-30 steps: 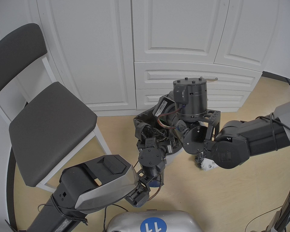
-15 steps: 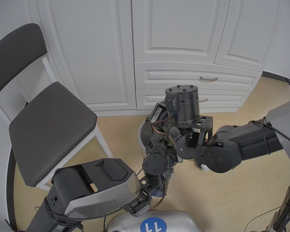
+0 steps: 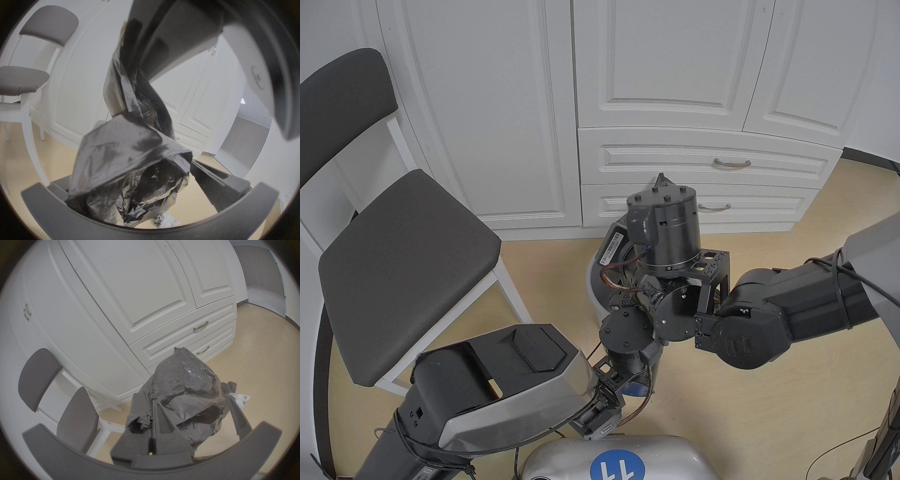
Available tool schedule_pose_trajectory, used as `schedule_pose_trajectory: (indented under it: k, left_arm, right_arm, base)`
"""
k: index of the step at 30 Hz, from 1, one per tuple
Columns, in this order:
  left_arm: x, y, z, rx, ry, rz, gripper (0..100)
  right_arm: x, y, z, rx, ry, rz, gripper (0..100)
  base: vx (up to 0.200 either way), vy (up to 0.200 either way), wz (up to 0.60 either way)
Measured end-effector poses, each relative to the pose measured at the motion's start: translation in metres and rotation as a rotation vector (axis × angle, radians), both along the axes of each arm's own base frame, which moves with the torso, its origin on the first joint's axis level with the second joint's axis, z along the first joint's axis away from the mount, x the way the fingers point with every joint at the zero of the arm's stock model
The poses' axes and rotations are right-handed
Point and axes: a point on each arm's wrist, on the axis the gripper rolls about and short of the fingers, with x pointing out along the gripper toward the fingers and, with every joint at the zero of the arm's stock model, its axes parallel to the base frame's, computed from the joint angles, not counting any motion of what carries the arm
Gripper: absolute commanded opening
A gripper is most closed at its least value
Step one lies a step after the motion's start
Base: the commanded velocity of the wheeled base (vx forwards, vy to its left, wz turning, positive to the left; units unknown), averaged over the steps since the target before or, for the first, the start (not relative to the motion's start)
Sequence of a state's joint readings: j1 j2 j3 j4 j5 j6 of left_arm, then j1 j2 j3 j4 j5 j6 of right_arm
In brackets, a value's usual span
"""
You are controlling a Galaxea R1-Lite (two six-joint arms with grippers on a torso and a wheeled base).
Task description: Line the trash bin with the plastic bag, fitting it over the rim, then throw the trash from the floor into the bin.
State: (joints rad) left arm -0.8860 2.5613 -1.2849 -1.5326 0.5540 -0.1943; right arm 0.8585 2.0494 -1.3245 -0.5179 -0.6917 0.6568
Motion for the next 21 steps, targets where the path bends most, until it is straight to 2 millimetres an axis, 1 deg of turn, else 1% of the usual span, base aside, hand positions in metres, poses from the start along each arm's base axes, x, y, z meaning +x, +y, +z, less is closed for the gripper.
schedule_pose_trajectory:
  k: [10, 11, 17, 21]
  left_arm:
    - [0.01, -0.001, -0.005, -0.009, -0.008, 0.023, 100]
    - [0.012, -0.001, -0.006, -0.01, -0.01, 0.028, 0]
    - [0.023, 0.002, -0.008, -0.019, -0.021, 0.051, 0]
    - [0.026, 0.003, -0.011, -0.015, -0.02, 0.058, 0]
  right_arm:
    - [-0.001, 0.002, -0.002, -0.002, 0.003, 0.005, 0]
    - [-0.002, 0.002, -0.002, -0.001, 0.004, 0.006, 0]
    - [-0.002, 0.002, -0.002, -0.001, 0.004, 0.006, 0]
    - [-0.002, 0.002, -0.002, -0.001, 0.004, 0.006, 0]
  base:
    - [0.0, 0.0, 0.0]
    - [0.0, 0.0, 0.0]
    - [0.0, 0.0, 0.0]
    - [0.0, 0.0, 0.0]
